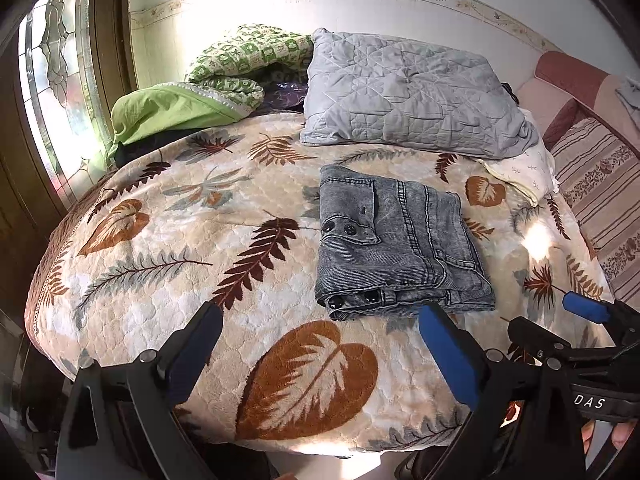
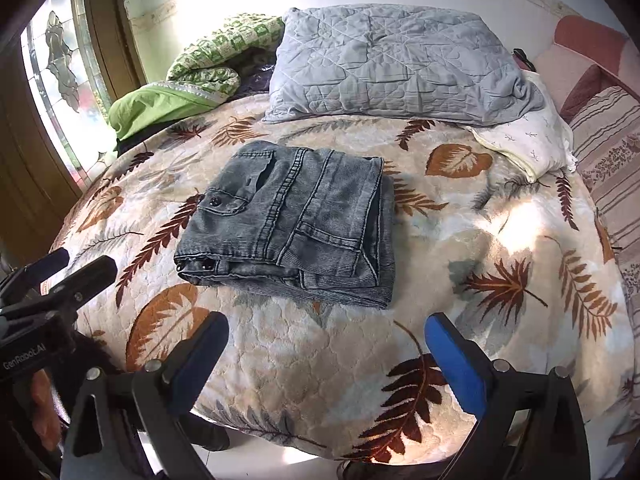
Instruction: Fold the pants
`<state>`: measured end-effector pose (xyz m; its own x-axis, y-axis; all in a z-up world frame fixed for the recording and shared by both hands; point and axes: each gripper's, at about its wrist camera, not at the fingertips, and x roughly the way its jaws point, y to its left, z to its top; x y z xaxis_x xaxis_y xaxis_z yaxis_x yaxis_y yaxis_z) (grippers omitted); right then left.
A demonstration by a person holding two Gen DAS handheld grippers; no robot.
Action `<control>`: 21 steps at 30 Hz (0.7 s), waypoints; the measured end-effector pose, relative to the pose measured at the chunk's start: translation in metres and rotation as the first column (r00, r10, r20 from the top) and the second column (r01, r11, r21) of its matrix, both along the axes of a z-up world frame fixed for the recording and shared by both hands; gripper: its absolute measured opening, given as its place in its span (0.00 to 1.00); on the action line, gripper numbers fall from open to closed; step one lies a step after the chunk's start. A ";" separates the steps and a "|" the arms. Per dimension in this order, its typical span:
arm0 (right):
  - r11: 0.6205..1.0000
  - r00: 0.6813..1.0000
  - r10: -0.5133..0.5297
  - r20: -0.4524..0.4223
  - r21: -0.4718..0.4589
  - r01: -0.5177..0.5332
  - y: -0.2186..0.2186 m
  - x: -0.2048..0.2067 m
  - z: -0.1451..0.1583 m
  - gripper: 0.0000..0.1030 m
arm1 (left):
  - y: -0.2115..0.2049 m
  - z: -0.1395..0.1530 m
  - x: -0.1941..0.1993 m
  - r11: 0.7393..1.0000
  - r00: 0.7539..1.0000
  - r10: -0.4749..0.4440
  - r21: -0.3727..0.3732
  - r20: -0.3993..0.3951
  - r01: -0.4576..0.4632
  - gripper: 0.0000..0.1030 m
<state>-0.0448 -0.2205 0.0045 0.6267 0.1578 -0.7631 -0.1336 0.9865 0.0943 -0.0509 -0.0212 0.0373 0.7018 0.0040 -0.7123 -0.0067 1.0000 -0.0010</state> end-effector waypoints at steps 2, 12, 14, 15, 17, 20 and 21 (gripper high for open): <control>1.000 1.000 0.004 0.005 -0.005 -0.004 0.003 -0.002 0.002 0.97 | -0.001 0.003 -0.002 1.000 1.000 -0.002 0.009 0.004 0.002 0.96; 1.000 1.000 0.015 0.025 -0.022 -0.014 0.005 -0.012 0.015 0.97 | 0.001 0.011 -0.001 1.000 1.000 0.001 0.021 0.020 -0.002 0.96; 1.000 1.000 0.019 0.024 -0.023 -0.018 0.005 -0.009 0.015 0.97 | 0.000 0.011 0.000 1.000 1.000 0.001 0.030 0.021 -0.002 0.96; 0.999 0.999 0.020 0.025 -0.026 -0.020 0.006 -0.008 0.016 0.97 | 0.000 0.011 0.001 0.999 1.000 0.001 0.032 0.022 -0.002 0.96; 0.999 0.999 0.023 0.023 -0.029 -0.022 0.006 -0.007 0.015 0.97 | 0.000 0.012 0.002 0.999 1.000 -0.001 0.032 0.023 0.000 0.96; 0.999 1.000 0.020 0.010 -0.035 -0.020 0.006 -0.005 0.012 0.97 | 0.001 0.011 0.003 1.000 1.000 -0.003 0.029 0.025 0.002 0.96; 0.999 1.000 0.020 0.009 -0.037 -0.020 0.006 -0.005 0.012 0.97 | 0.001 0.010 0.003 1.000 1.000 -0.001 0.029 0.022 0.000 0.96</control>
<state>-0.0503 -0.2142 0.0164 0.6309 0.1428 -0.7626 -0.1544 0.9864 0.0570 -0.0474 -0.0202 0.0477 0.7171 0.0237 -0.6966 -0.0064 0.9996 0.0275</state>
